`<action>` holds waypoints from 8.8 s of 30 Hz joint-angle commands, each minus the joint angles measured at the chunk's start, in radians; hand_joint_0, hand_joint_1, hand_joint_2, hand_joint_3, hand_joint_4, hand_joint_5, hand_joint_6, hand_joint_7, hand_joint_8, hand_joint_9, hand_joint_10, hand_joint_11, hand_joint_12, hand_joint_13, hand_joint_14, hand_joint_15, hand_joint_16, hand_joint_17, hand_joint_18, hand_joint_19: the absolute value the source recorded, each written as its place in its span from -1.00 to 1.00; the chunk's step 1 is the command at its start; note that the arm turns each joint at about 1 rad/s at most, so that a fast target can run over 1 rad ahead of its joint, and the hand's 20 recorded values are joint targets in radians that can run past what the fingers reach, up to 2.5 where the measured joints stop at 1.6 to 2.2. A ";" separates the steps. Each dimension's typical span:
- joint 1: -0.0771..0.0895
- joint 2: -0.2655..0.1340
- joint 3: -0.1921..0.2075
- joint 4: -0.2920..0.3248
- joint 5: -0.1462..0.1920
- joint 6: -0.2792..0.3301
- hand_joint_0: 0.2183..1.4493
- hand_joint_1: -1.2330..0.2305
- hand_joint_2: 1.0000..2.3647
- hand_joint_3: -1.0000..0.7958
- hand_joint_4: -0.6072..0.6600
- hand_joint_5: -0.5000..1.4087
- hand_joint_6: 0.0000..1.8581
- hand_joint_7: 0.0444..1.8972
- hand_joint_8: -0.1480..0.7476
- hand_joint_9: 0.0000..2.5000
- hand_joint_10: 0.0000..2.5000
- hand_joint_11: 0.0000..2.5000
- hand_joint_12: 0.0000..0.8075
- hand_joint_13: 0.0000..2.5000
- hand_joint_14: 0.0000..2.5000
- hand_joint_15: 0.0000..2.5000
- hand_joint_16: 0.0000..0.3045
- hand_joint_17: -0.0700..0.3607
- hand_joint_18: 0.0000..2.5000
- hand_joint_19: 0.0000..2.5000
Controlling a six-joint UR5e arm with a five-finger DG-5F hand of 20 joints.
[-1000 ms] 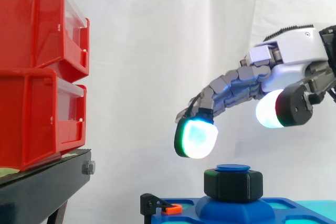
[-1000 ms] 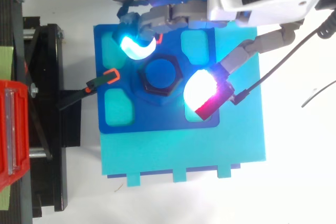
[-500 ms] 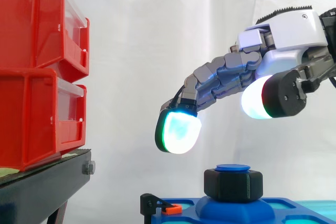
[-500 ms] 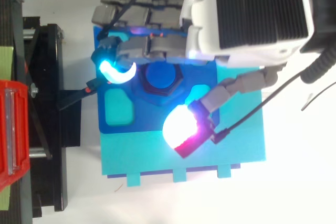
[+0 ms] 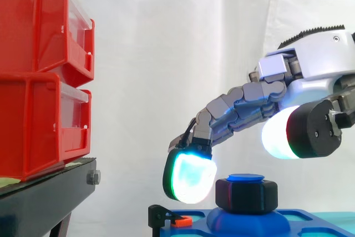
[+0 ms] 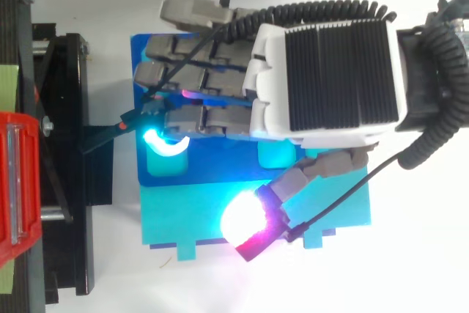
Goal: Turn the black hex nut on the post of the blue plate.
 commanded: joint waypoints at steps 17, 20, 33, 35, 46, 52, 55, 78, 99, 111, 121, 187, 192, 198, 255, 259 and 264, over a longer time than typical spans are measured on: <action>0.005 -0.001 -0.009 0.009 0.016 0.001 -0.72 0.38 -1.00 -0.44 0.32 -0.69 -0.46 -0.19 -0.07 -0.83 -1.00 -1.00 0.02 -0.99 -1.00 -0.99 -0.55 0.03 -1.00 -0.96; 0.004 0.001 -0.009 0.008 0.013 0.001 -0.72 0.39 -1.00 -0.44 0.32 -0.69 -0.46 -0.19 -0.07 -0.83 -1.00 -1.00 0.01 -0.99 -1.00 -0.99 -0.56 0.03 -1.00 -0.96; -0.015 0.001 -0.009 0.002 -0.018 0.003 -0.72 0.39 -1.00 -0.44 0.32 -0.69 -0.46 -0.19 -0.07 -0.84 -1.00 -1.00 0.02 -0.99 -1.00 -1.00 -0.56 0.03 -1.00 -0.96; -0.021 -0.001 -0.009 0.002 -0.030 0.003 -0.72 0.39 -1.00 -0.44 0.32 -0.69 -0.46 -0.19 -0.07 -0.84 -1.00 -1.00 0.02 -0.99 -1.00 -0.99 -0.56 0.03 -1.00 -0.96; -0.050 -0.001 -0.009 0.012 -0.071 0.001 -0.72 0.39 -1.00 -0.44 0.32 -0.69 -0.46 -0.20 -0.07 -0.84 -1.00 -1.00 0.01 -0.99 -1.00 -0.99 -0.56 0.03 -1.00 -0.96; -0.067 0.001 -0.009 0.017 -0.111 0.003 -0.72 0.38 -1.00 -0.44 0.32 -0.69 -0.46 -0.19 -0.07 -0.83 -1.00 -1.00 0.02 -0.99 -1.00 -0.99 -0.56 0.03 -1.00 -0.96; -0.076 0.001 -0.009 0.017 -0.128 0.003 -0.72 0.38 -1.00 -0.44 0.32 -0.69 -0.46 -0.19 -0.07 -0.84 -1.00 -1.00 0.01 -0.99 -1.00 -1.00 -0.56 0.03 -1.00 -0.96; -0.124 0.001 -0.009 -0.003 -0.190 0.000 -0.72 0.37 -1.00 -0.44 0.31 -0.68 -0.46 -0.19 -0.07 -0.84 -1.00 -1.00 0.01 -1.00 -1.00 -0.99 -0.56 0.03 -1.00 -0.96; -0.119 0.001 0.094 -0.130 -0.182 0.000 -0.72 0.35 -1.00 -0.44 0.32 -0.69 -0.46 -0.19 -0.07 -0.84 -1.00 -1.00 0.01 -0.99 -1.00 -0.99 -0.56 0.03 -1.00 -0.96; -0.047 -0.001 0.145 -0.166 -0.076 -0.009 -0.71 0.35 -1.00 -0.44 0.31 -0.68 -0.46 -0.19 -0.07 -0.84 -1.00 -1.00 0.01 -0.99 -1.00 -0.99 -0.56 0.02 -1.00 -0.97; 0.016 -0.054 0.135 -0.127 0.004 0.024 -0.72 0.08 -1.00 -0.44 0.32 -0.69 -0.46 -0.19 -0.07 -0.83 -1.00 -1.00 0.01 -1.00 -1.00 -1.00 -0.56 0.02 -1.00 -0.98; -0.042 -0.053 0.076 -0.054 -0.047 -0.005 -0.33 -0.45 -0.99 -0.33 0.14 -0.70 -0.46 0.04 -0.23 -0.81 -1.00 -1.00 -0.17 -0.93 -1.00 -1.00 -0.67 -0.14 -1.00 -1.00; -0.042 -0.054 0.074 -0.052 -0.050 -0.005 -0.33 -0.45 -0.99 -0.36 0.15 -0.70 -0.46 0.03 -0.22 -0.82 -1.00 -1.00 -0.18 -0.93 -1.00 -1.00 -0.67 -0.14 -1.00 -1.00; -0.044 -0.054 0.074 -0.050 -0.055 -0.009 -0.33 -0.46 -0.99 -0.39 0.15 -0.70 -0.46 0.04 -0.23 -0.82 -1.00 -1.00 -0.17 -0.92 -1.00 -1.00 -0.67 -0.14 -1.00 -1.00; -0.019 0.127 0.102 -0.288 0.062 0.023 -0.62 -0.16 -1.00 -0.44 0.17 -0.72 -0.46 -0.18 -0.15 -0.86 -1.00 -1.00 -0.07 -0.98 -1.00 -1.00 -0.60 -0.04 -1.00 -0.99; -0.007 0.231 -0.066 -0.182 0.111 0.086 -0.63 -0.14 -1.00 -0.44 0.14 -0.71 -0.46 -0.22 -0.16 -0.86 -1.00 -1.00 -0.07 -0.99 -1.00 -1.00 -0.60 -0.04 -1.00 -0.99; 0.008 0.331 -0.221 -0.058 0.159 0.150 -0.63 -0.13 -1.00 -0.44 0.11 -0.71 -0.46 -0.26 -0.18 -0.87 -1.00 -1.00 -0.09 -1.00 -1.00 -1.00 -0.60 -0.04 -1.00 -0.99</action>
